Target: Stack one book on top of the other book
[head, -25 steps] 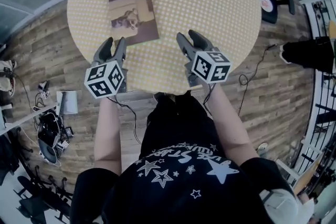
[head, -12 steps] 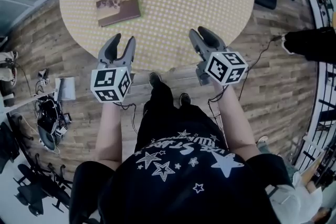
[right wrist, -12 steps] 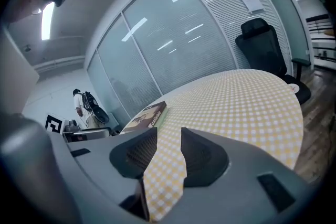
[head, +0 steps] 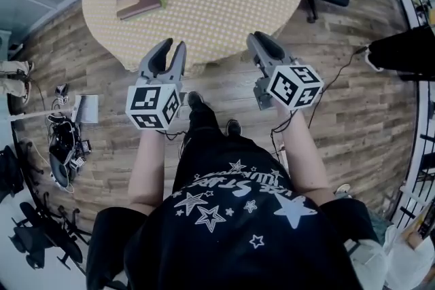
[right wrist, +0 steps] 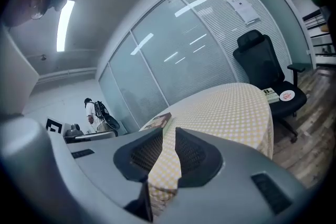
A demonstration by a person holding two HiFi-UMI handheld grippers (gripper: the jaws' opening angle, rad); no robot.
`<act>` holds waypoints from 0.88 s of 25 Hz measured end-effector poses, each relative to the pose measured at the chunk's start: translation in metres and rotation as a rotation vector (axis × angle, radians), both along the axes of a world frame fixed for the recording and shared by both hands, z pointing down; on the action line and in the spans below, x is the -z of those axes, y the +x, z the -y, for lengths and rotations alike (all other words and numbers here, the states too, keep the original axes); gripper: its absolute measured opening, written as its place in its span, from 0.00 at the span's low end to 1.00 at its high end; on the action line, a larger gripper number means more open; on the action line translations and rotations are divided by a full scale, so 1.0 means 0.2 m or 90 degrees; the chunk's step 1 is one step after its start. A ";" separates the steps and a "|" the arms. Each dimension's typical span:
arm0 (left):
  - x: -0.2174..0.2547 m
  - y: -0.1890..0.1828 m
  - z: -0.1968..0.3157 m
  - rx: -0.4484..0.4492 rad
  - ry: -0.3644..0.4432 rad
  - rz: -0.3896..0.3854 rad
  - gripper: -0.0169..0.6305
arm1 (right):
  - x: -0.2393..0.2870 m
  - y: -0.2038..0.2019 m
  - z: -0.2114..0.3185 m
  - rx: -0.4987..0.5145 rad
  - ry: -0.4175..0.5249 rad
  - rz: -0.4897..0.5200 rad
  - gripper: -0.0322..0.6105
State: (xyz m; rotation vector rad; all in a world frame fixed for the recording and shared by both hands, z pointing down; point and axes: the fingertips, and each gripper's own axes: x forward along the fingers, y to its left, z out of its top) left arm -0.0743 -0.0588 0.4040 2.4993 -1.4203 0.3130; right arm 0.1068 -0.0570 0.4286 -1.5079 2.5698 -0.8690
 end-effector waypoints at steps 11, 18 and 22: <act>0.14 0.28 -0.40 0.000 0.015 -0.013 0.14 | 0.19 0.19 -0.29 0.033 0.053 0.028 0.15; 0.21 0.36 -0.45 -0.019 0.039 0.000 0.13 | 0.24 0.20 -0.36 0.030 0.064 0.044 0.15; 0.23 0.36 -0.49 -0.035 0.045 -0.009 0.13 | 0.26 0.16 -0.39 0.034 0.070 0.026 0.15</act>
